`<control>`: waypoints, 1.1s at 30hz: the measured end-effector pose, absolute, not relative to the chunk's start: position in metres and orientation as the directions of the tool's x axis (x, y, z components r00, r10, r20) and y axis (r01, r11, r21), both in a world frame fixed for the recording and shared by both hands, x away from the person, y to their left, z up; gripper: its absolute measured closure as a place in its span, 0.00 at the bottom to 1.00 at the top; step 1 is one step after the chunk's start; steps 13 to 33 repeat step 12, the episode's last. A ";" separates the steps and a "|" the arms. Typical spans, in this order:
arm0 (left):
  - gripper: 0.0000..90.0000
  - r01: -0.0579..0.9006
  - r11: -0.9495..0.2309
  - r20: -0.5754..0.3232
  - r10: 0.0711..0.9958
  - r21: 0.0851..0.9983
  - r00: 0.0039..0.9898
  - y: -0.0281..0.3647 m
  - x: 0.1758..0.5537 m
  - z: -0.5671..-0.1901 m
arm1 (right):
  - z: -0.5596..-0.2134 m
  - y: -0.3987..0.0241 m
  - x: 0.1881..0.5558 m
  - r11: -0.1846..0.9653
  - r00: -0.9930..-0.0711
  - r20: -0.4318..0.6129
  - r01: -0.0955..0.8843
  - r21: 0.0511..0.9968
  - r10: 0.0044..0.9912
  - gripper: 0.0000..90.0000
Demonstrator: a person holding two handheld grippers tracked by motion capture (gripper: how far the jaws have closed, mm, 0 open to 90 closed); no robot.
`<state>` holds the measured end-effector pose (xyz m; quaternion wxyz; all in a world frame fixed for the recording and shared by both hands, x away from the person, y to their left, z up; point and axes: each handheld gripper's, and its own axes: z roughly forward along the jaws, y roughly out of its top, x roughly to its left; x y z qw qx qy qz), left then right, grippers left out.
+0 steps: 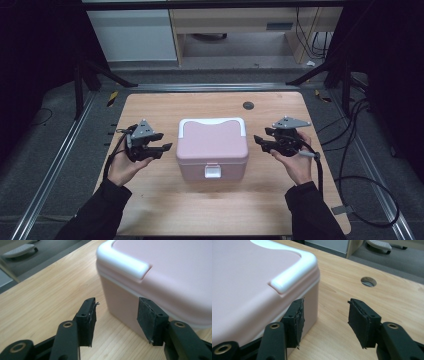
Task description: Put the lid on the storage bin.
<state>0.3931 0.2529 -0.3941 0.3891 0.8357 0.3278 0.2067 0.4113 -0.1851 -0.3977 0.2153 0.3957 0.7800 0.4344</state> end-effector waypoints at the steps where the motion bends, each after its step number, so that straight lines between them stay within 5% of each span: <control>1: 0.53 0.399 -0.472 0.080 0.718 0.786 0.692 0.256 0.392 -0.397 | -0.401 -0.188 0.409 0.300 -0.581 0.016 0.442 0.845 0.814 0.50; 12: 0.39 0.503 -0.407 0.036 0.803 0.763 0.594 0.287 0.385 -0.430 | -0.418 -0.212 0.393 0.269 -0.472 -0.003 0.497 0.825 0.882 0.33; 33: 0.39 0.503 -0.407 0.036 0.803 0.763 0.594 0.287 0.385 -0.430 | -0.418 -0.212 0.393 0.269 -0.472 -0.003 0.497 0.825 0.882 0.33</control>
